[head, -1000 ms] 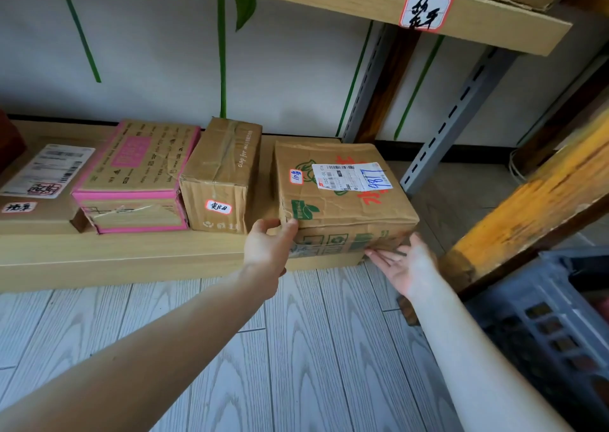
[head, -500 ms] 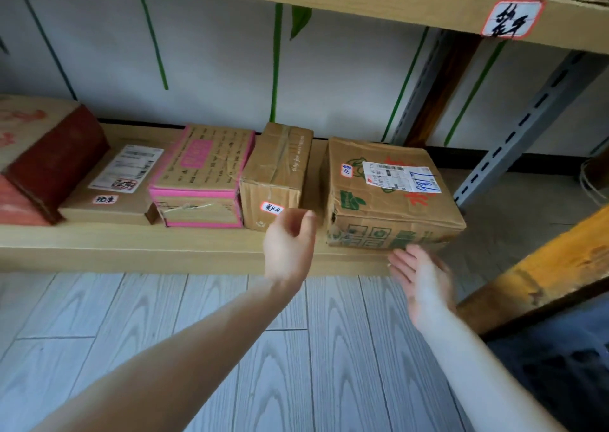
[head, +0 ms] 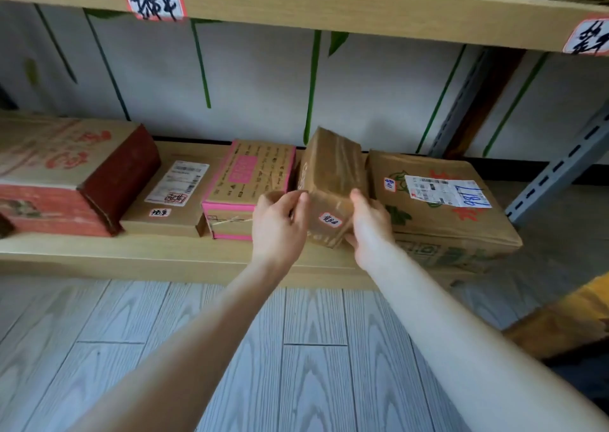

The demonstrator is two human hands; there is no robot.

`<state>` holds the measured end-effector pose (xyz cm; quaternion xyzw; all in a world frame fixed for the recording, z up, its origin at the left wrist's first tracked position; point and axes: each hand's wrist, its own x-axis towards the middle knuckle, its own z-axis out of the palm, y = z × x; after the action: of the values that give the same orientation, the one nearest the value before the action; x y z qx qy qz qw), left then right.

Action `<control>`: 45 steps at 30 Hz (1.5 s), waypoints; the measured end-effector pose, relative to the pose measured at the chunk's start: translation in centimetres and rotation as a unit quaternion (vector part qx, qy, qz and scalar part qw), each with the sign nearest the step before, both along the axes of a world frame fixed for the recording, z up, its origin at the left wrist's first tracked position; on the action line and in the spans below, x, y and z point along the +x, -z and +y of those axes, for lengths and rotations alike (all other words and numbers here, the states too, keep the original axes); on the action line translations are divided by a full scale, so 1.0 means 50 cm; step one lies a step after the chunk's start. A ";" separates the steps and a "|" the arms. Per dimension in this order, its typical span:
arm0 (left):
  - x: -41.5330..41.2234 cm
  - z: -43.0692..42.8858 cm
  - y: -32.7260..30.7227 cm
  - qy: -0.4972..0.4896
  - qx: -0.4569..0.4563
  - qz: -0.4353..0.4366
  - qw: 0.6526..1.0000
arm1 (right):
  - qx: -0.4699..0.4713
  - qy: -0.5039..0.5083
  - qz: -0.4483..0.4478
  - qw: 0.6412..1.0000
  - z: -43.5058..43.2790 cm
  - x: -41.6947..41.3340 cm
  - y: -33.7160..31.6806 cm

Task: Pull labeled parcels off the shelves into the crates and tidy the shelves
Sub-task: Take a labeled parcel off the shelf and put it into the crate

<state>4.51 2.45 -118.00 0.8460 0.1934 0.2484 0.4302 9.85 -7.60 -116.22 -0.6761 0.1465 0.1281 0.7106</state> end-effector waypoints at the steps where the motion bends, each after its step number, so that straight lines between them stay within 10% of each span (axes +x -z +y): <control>1: -0.004 -0.003 -0.008 0.024 -0.055 -0.042 0.997 | 0.035 0.027 -0.009 0.999 -0.010 -0.009 -0.003; 11: -0.023 -0.028 -0.065 0.143 -0.379 0.026 0.914 | 0.175 0.032 -0.122 0.976 -0.120 -0.064 -0.021; 18: -0.057 -0.043 -0.069 0.185 -0.323 -0.070 0.926 | 0.104 -0.095 -0.102 0.985 -0.168 -0.036 -0.041; 24: -0.055 -0.028 -0.072 0.120 -0.416 -0.105 0.895 | 0.223 -0.101 -0.011 0.970 -0.159 -0.038 -0.010; 32: -0.065 -0.020 -0.055 0.098 -0.431 -0.119 0.889 | 0.068 -0.051 -0.143 0.986 -0.127 -0.045 -0.009; 40: -0.085 -0.068 -0.119 0.063 -0.386 -0.008 0.920 | 0.177 0.008 -0.032 0.984 -0.144 -0.108 -0.093; 45: -0.140 -0.184 -0.226 0.087 -0.367 0.090 0.922 | 0.044 0.043 -0.035 0.997 -0.247 -0.211 -0.197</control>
<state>-2.51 -6.75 -106.70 0.6610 0.2350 0.0443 0.7113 -0.72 -19.95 -106.34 -0.6415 0.1446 0.0799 0.7491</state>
